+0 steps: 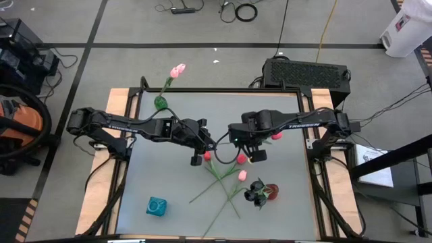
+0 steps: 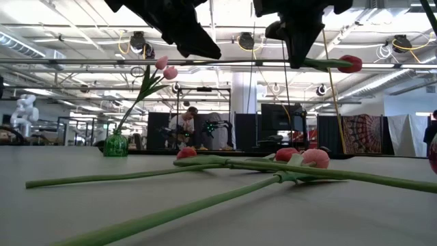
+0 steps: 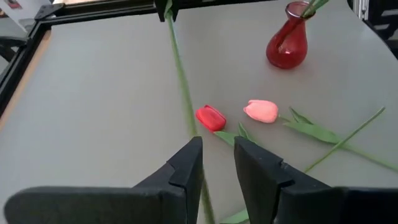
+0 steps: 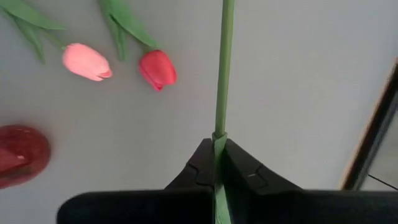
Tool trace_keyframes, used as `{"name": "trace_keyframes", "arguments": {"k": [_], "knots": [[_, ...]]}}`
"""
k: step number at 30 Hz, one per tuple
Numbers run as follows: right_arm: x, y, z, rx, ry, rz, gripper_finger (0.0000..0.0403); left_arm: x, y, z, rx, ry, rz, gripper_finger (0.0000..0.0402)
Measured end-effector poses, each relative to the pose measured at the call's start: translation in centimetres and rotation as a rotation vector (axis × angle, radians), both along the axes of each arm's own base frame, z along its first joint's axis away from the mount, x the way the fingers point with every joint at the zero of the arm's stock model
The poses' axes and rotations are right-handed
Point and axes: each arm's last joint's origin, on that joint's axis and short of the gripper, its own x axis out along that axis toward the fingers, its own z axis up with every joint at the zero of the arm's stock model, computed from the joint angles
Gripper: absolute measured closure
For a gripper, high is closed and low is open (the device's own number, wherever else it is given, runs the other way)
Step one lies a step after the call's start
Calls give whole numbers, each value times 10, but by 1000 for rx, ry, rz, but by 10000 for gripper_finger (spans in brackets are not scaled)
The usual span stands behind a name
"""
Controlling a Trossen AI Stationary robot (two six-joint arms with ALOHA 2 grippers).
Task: Sort flowers into vase by color
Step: Put the right red flower into the blue vase
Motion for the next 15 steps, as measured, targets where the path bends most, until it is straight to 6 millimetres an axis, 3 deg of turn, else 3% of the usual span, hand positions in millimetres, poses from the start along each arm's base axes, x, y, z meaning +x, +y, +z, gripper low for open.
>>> {"name": "trace_keyframes", "arguments": {"k": [15], "knots": [[4,0,1,-3,-39,-5,401,0,0,0,-2,0,4,302]]}}
